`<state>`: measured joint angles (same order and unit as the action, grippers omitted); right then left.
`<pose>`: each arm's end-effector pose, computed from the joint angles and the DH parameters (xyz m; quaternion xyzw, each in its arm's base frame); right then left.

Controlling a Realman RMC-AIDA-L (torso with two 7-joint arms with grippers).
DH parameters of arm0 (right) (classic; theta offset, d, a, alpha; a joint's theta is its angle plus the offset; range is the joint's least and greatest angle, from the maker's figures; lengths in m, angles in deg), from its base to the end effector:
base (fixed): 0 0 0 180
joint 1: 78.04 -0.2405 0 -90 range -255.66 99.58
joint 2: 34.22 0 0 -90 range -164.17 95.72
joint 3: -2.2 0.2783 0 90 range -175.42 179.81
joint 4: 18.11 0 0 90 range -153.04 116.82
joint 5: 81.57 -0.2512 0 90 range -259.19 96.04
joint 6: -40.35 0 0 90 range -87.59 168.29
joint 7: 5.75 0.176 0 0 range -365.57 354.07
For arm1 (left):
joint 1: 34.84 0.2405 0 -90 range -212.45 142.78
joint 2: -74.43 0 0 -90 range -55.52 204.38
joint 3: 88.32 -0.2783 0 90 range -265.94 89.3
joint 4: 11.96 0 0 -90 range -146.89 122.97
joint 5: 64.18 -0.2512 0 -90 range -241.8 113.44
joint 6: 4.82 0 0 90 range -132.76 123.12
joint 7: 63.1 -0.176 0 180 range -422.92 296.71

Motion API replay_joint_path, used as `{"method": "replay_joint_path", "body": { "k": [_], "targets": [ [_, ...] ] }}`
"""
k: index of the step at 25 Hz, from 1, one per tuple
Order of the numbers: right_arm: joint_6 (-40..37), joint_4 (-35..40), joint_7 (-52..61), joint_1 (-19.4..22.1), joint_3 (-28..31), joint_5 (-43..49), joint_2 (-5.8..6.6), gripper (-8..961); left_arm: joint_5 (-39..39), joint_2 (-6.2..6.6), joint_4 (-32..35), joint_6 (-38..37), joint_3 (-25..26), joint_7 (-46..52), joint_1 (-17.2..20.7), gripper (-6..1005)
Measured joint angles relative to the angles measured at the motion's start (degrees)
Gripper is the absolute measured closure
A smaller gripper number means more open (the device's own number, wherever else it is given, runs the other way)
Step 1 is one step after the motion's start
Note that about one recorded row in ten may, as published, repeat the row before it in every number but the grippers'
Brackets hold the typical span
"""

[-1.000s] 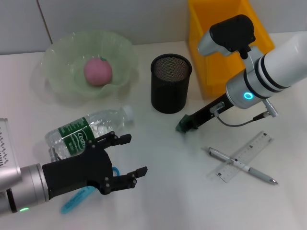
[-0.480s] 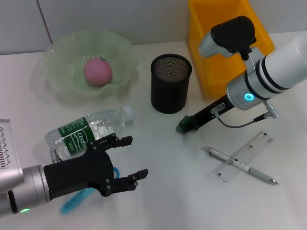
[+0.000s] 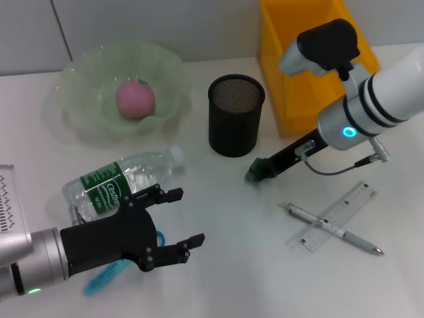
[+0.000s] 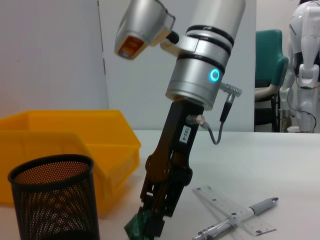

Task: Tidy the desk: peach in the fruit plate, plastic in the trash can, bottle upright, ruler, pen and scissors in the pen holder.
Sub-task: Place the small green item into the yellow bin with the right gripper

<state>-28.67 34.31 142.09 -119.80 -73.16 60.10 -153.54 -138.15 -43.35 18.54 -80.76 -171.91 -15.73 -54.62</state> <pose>0.2248 0.4563 -0.0881 -0.8849 0.4180 -0.0854 0.1868 -0.2904 0.3244 -0.1216 -0.9523 -0.0507 -0.2612 0.1494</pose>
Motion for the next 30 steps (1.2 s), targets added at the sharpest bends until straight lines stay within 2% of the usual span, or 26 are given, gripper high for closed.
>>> {"method": "replay_joint_path", "body": {
  "k": [8, 12, 17, 22, 26, 30],
  "targets": [
    [-3.6, 8.9, 1.7, 4.4, 0.3, 0.1, 0.20, 574, 0.0, 0.00, 0.0, 0.0, 0.0, 0.0, 0.0, 169],
    [-7.4, 16.2, 2.8, 7.8, 1.9, 0.5, 0.23, 574, 0.1, 0.01, 0.0, 0.0, 0.0, 0.0, 0.0, 169],
    [-12.8, 27.6, 3.1, 12.2, 9.5, 0.6, 0.14, 564, 0.1, -0.02, 0.0, 0.0, 0.0, 0.0, 0.0, 169],
    [-15.5, 34.2, 2.4, 14.0, 17.9, 0.8, 0.22, 553, 0.1, -0.07, 0.0, 0.0, 0.0, 0.0, -0.1, 169],
    [-12.5, 33.8, -0.1, 13.2, 23.7, 1.2, 0.69, 545, 0.1, -0.08, 0.2, -0.3, 0.0, 0.0, -0.2, 170],
    [-5.1, 27.7, -3.4, 10.8, 24.2, 1.3, 1.19, 537, 0.1, -0.15, 0.4, -0.3, 0.0, 0.0, -0.2, 170]
  ]
}}
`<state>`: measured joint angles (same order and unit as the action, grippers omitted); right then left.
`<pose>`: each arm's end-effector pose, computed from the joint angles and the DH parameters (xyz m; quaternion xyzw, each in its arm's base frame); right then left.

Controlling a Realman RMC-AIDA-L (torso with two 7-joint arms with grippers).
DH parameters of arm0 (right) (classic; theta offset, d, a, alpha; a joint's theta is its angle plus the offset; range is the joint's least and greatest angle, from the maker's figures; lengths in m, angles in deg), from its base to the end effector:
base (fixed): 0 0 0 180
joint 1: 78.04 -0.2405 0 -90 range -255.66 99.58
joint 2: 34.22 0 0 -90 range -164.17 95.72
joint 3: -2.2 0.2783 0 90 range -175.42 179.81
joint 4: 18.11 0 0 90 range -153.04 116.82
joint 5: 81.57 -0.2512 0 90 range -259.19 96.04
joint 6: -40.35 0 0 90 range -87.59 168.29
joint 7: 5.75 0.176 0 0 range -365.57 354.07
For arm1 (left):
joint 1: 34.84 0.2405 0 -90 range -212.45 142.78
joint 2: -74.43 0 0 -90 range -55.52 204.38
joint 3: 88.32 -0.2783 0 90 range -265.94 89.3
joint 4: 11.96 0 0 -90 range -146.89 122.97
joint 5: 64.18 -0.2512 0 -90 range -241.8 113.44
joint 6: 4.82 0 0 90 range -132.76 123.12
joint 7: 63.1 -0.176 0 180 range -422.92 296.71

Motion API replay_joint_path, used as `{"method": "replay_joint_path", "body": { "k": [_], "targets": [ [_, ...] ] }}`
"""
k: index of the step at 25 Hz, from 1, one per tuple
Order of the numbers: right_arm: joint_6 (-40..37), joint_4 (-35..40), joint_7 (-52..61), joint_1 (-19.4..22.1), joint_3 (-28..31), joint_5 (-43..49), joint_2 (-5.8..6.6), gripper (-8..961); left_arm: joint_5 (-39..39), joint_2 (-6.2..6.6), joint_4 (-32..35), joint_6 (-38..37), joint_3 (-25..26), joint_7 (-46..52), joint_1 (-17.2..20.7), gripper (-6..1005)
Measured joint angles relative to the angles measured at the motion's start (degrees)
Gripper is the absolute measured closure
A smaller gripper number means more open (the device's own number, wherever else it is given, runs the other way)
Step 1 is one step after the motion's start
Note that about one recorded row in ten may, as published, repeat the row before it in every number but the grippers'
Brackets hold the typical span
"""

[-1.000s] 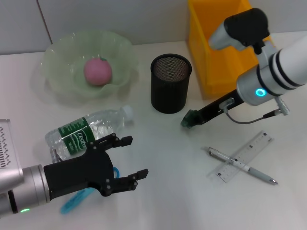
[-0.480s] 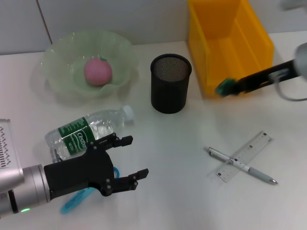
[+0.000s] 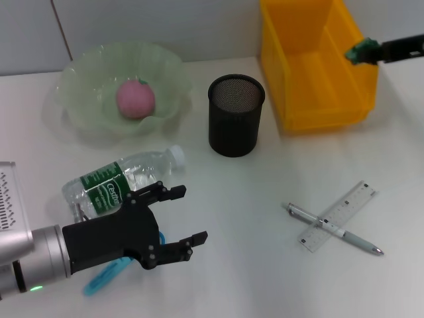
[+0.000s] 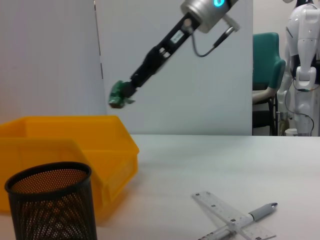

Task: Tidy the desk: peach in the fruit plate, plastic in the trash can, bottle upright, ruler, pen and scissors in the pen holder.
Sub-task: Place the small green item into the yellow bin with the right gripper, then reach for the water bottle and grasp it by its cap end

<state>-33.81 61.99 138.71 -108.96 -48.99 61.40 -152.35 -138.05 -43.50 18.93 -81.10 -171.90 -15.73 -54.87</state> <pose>0.2453 0.4681 0.1023 -0.8179 0.4262 0.0649 0.3810 -0.2857 0.3259 -0.1215 -0.9515 -0.0451 -0.2660 0.1477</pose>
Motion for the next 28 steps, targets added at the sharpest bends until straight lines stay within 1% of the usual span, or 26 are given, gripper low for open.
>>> {"method": "replay_joint_path", "body": {
  "k": [3, 4, 5, 8, 10, 12, 16, 18, 19, 21, 22, 23, 24, 25, 26, 27, 28],
  "targets": [
    [5.4, -6.3, -3.1, -2.7, -0.1, 0.0, 0.10, 531, 0.1, -0.04, -0.2, 0.0, 0.0, 0.0, 0.0, 170],
    [9.1, -10.6, -4.8, -4.4, -0.1, 0.2, 0.10, 528, 0.1, -0.06, -0.2, -0.1, 0.0, 0.0, 0.0, 170],
    [9.1, -10.6, -4.8, -4.4, -0.1, 0.2, 0.10, 526, 0.1, -0.06, -0.2, -0.1, 0.0, 0.0, 0.0, 170],
    [13.8, -16.7, -7.5, -6.3, -0.2, 0.4, 0.10, 520, 0.3, -0.10, -0.3, -0.2, 0.0, 0.0, 0.1, 170],
    [15.3, -18.7, -9.3, -7.0, -0.2, 0.4, 0.11, 516, 0.3, -0.11, -0.1, -0.2, 0.1, 0.0, 0.3, 170],
    [15.7, -19.2, -10.4, -7.2, -0.2, 0.3, -0.03, 512, 0.3, -0.12, 0.0, -0.2, 0.4, 0.0, 0.4, 170],
    [14.7, -16.4, -11.0, -6.2, -0.2, -0.7, -0.70, 343, 0.3, -0.11, -0.2, -0.8, 2.1, 0.0, 0.5, 170],
    [12.1, -12.6, -12.4, -3.5, -0.3, -5.8, -0.84, 268, 0.3, -0.11, -0.2, -1.1, 2.8, 0.0, 0.6, 170],
    [10.9, -11.3, -13.5, -2.3, -0.3, -8.6, -0.86, 236, 0.3, -0.11, -0.2, -2.0, 4.0, 0.0, 1.0, 170],
    [7.6, -7.7, -18.7, 2.6, -0.3, -19.9, -0.91, 170, 0.3, -0.05, 0.1, -4.0, 6.1, 0.0, 1.9, 170],
    [5.9, -6.8, -21.7, 5.0, -0.3, -26.0, -0.91, 138, 0.3, -0.05, 0.1, -4.0, 6.1, 0.0, 1.9, 170],
    [3.4, -6.2, -25.6, 7.7, -0.1, -33.3, -0.84, 105, 0.1, 0.08, 0.3, -6.5, 8.7, 0.0, 2.9, 170],
    [0.9, -6.2, -29.3, 10.2, 0.2, -39.6, -0.82, 105, 0.0, 0.14, 0.3, -7.1, 9.7, 0.0, 3.2, 170],
    [-5.4, -7.6, -36.7, 14.0, 1.7, -48.3, -0.67, 104, 0.0, 0.27, 0.4, -8.4, 12.5, 0.4, 3.7, 170],
    [-12.5, -11.3, -44.9, 16.9, 4.5, -52.8, -0.66, 104, 0.1, 0.27, 0.6, -9.0, 14.7, 1.9, 3.8, 170],
    [-12.5, -11.3, -44.9, 16.9, 4.5, -52.8, -0.66, 104, 0.1, 0.27, 0.6, -9.0, 14.7, 1.9, 3.8, 170],
    [-16.0, -14.0, -49.5, 18.1, 6.0, -53.5, -0.55, 104, 0.0, 0.24, 1.6, -9.1, 15.9, 3.9, 3.9, 170]
  ]
}}
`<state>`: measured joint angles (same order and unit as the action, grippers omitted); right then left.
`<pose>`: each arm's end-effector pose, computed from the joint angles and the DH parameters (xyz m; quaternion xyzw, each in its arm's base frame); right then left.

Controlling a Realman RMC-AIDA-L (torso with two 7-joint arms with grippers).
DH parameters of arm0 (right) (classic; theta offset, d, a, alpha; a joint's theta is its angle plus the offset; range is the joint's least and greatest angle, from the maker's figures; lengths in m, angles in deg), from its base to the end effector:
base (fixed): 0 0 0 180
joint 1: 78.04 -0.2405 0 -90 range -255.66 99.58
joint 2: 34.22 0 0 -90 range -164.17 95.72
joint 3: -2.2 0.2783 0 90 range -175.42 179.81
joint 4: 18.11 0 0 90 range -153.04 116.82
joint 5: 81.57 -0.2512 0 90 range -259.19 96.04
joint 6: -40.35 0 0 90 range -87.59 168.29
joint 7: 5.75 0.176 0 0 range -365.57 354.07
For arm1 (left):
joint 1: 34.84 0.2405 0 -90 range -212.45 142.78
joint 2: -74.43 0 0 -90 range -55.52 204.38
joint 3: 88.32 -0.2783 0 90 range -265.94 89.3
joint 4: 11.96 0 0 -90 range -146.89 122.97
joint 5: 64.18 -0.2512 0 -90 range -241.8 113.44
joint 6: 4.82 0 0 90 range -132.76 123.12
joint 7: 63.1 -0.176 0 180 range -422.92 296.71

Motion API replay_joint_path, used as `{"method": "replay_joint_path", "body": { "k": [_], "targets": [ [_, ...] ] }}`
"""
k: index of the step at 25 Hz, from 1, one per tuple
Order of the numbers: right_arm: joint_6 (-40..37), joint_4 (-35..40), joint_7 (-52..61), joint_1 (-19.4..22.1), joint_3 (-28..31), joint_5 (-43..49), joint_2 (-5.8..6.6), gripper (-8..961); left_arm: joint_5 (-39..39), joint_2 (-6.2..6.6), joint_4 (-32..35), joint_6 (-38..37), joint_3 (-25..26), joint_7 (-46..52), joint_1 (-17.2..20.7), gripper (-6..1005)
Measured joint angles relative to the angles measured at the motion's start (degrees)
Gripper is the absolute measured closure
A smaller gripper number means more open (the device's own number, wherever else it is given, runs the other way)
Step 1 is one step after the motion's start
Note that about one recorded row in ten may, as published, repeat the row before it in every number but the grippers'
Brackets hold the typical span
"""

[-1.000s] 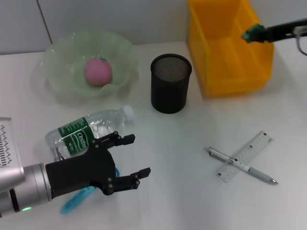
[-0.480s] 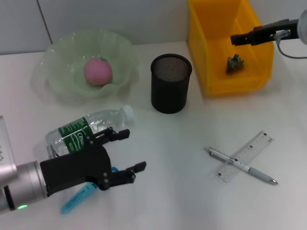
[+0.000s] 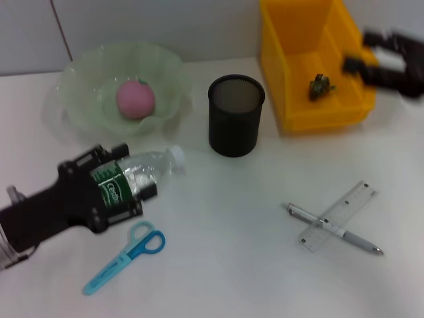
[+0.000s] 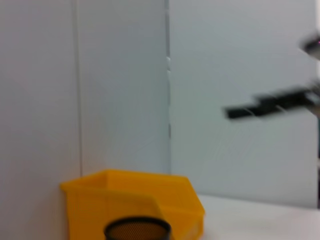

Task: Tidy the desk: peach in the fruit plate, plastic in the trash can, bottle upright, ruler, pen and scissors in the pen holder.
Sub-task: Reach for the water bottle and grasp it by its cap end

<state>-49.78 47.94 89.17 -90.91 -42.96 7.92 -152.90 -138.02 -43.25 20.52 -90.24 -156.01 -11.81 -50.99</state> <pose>0.2774 0.3578 0.0915 -0.8726 0.2165 0.3497 0.2633 -0.3013 0.3307 -0.0569 -0.9040 -0.0970 -0.3505 0.2247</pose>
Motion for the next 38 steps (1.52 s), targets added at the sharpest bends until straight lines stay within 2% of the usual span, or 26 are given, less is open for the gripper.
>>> {"method": "replay_joint_path", "body": {
  "k": [2, 3, 4, 5, 9, 11, 13, 15, 17, 19, 20, 21, 28, 34, 38],
  "targets": [
    [-5.1, -7.0, -9.9, 1.6, 2.7, 1.2, 0.61, 104, -0.3, 0.01, 0.9, 0.0, 0.4, 1.4, 0.0, 170],
    [-5.1, -7.0, -9.9, 1.6, 2.7, 1.2, 0.61, 105, -0.3, 0.01, 0.9, 0.0, 0.4, 1.4, 0.0, 170],
    [-8.0, -14.3, -18.7, 2.8, 5.4, 4.3, 1.57, 105, -1.8, 0.01, 4.5, 0.5, 0.7, 5.1, 0.0, 170],
    [-8.0, -14.3, -18.7, 2.8, 5.4, 4.3, 1.57, 105, -2.9, -0.01, 6.1, 0.7, 0.7, 6.7, -0.2, 170],
    [-10.7, -24.6, -27.9, 3.9, 9.6, 11.9, 3.27, 105, -9.0, -0.51, 13.7, 2.7, 0.2, 14.2, -1.7, 170],
    [-10.8, -25.1, -28.4, 4.0, 9.9, 13.0, 3.24, 104, -15.7, -0.90, 20.6, 8.9, -3.9, 23.4, -4.5, 170],
    [-10.6, -25.5, -29.7, 4.6, 10.0, 14.9, 2.92, 104, -16.7, -0.89, 21.5, 10.4, -4.9, 25.1, -4.9, 170],
    [-9.7, -26.0, -32.0, 5.2, 10.0, 16.3, 2.37, 104, -21.5, -0.84, 26.3, 18.9, -11.8, 34.4, -7.1, 170],
    [-9.4, -26.4, -32.8, 5.4, 10.1, 16.8, 2.18, 104, -25.5, -0.85, 29.0, 23.9, -16.5, 40.5, -8.3, 170],
    [-9.4, -27.0, -33.2, 5.5, 10.1, 17.2, 2.25, 104, -26.8, -0.86, 29.6, 24.7, -17.4, 42.0, -8.7, 171],
    [-9.4, -27.0, -33.2, 5.5, 10.1, 17.2, 2.25, 104, -32.1, -0.90, 31.5, 27.2, -20.3, 48.2, -10.0, 171],
    [-9.4, -27.0, -33.2, 5.5, 10.1, 17.3, 2.26, 105, -34.2, -0.92, 32.1, 27.8, -21.2, 50.7, -10.6, 171],
    [-8.9, -27.3, -33.4, 5.6, 10.2, 17.9, 2.28, 104, -46.4, -1.04, 32.8, 28.8, -23.9, 66.1, -14.8, 171],
    [-8.8, -27.4, -33.4, 5.1, 10.2, 18.9, 2.18, 104, -50.3, -1.11, 32.4, 30.4, -24.6, 69.2, -15.5, 171],
    [-8.8, -27.4, -33.4, 5.1, 10.2, 19.2, 2.12, 105, -51.1, -1.15, 29.5, 32.1, -24.7, 70.1, -17.0, 171]
  ]
}}
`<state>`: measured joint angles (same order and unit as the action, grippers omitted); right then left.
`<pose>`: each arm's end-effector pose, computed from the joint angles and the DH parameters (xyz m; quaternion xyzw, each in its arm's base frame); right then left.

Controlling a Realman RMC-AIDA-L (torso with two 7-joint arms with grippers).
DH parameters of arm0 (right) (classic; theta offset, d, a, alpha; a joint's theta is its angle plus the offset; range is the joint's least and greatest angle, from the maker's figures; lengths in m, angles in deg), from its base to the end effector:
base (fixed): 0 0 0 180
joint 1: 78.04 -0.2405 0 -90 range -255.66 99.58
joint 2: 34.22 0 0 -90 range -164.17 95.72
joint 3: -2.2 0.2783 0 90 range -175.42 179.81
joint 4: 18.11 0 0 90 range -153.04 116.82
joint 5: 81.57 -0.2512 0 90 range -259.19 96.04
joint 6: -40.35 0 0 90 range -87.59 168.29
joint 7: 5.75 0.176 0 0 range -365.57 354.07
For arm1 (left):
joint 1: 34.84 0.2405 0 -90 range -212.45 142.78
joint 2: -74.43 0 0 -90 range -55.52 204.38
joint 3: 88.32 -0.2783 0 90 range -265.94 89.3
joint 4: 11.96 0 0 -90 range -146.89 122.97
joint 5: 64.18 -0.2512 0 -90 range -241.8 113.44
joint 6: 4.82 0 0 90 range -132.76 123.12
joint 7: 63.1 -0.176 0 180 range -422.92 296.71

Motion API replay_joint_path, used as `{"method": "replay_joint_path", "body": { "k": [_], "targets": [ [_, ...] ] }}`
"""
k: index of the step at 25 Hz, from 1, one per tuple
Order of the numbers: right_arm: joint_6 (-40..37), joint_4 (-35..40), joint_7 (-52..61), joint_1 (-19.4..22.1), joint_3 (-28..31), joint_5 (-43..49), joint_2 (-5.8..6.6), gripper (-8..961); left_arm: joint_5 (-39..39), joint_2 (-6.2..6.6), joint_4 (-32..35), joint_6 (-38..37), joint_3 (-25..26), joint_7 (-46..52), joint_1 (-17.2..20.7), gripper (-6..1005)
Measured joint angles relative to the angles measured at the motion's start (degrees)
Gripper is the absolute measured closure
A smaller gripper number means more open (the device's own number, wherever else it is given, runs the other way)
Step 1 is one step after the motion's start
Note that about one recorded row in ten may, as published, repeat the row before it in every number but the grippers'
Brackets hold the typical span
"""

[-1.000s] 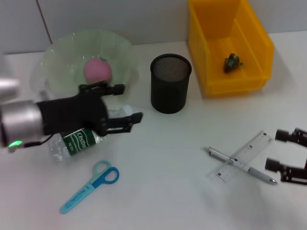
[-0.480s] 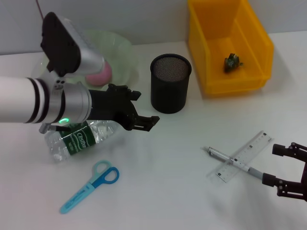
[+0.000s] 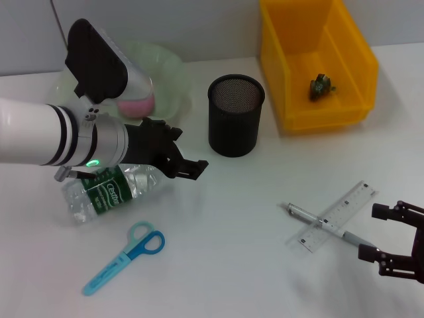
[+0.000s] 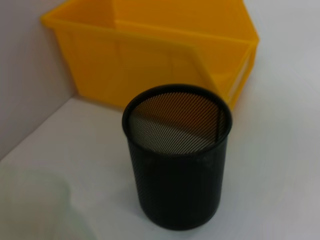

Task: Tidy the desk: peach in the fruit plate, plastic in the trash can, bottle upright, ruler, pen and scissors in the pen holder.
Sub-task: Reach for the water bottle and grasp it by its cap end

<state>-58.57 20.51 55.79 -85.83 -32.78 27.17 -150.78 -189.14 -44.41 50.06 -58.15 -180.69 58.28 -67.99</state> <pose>0.3999 0.2465 0.0083 -0.9137 0.2205 0.2575 0.2243 -0.1792 0.4416 -0.1201 -0.9673 -0.1519 0.0081 0.2029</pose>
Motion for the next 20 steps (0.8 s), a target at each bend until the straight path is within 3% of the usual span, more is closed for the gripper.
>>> {"method": "replay_joint_path", "body": {
  "k": [11, 20],
  "targets": [
    [-0.3, 0.0, 0.3, 0.0, -0.1, 0.6, -0.07, 104, -0.4, -0.18, -8.3, 4.3, -0.2, -0.1, -5.1, 171],
    [-0.4, 0.0, 0.4, -0.1, -0.3, 0.6, -0.07, 104, -1.6, -0.27, -10.5, 4.7, -0.3, 0.5, -6.6, 171]
  ]
}}
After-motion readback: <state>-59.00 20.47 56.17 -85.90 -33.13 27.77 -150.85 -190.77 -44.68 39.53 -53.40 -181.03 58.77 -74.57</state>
